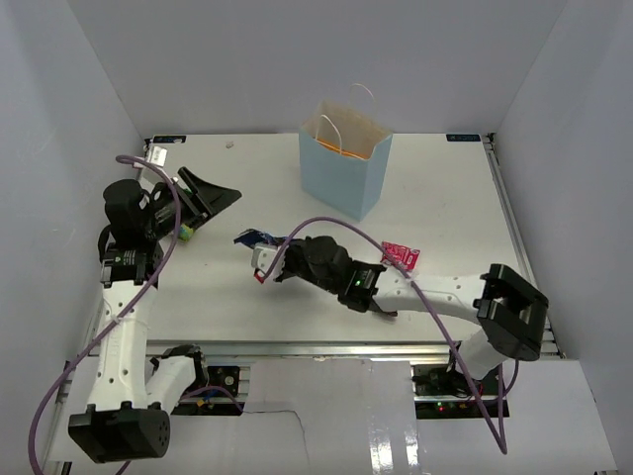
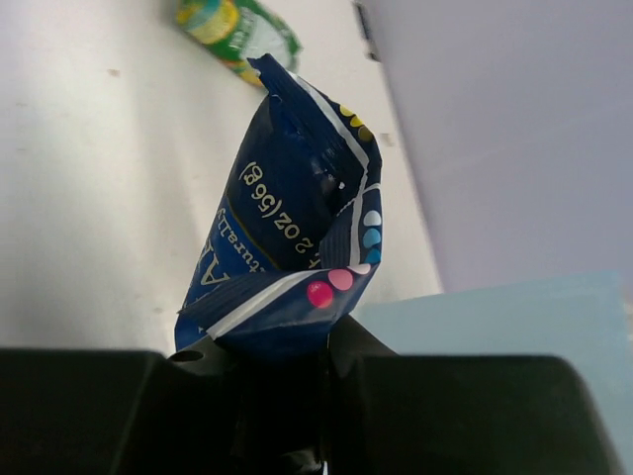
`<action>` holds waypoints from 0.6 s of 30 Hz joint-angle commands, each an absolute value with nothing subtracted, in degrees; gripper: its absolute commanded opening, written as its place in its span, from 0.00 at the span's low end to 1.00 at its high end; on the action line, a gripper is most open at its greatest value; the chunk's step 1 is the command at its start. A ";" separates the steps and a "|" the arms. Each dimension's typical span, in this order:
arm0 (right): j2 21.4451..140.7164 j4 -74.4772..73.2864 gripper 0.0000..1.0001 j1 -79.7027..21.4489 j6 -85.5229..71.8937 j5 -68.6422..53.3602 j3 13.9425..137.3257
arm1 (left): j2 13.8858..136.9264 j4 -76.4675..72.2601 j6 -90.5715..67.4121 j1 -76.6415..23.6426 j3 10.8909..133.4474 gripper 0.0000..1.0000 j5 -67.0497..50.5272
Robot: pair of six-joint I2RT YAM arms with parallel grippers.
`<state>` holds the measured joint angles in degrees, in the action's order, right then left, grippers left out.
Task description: Place the snacks into the paper bag
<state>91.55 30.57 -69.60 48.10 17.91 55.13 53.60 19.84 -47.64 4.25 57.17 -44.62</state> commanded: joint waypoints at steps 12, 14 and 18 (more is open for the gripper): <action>77.87 -5.45 0.08 -43.78 13.48 -26.45 90.06 | 36.39 18.46 -25.24 4.13 44.84 0.69 -28.74; 79.71 -5.45 0.08 -38.95 10.56 -26.81 94.64 | 35.16 17.32 -24.09 4.13 42.20 0.68 -29.26; 85.33 -5.10 0.08 -31.74 5.54 -26.46 110.42 | 33.75 15.12 -21.98 4.13 37.10 0.69 -30.85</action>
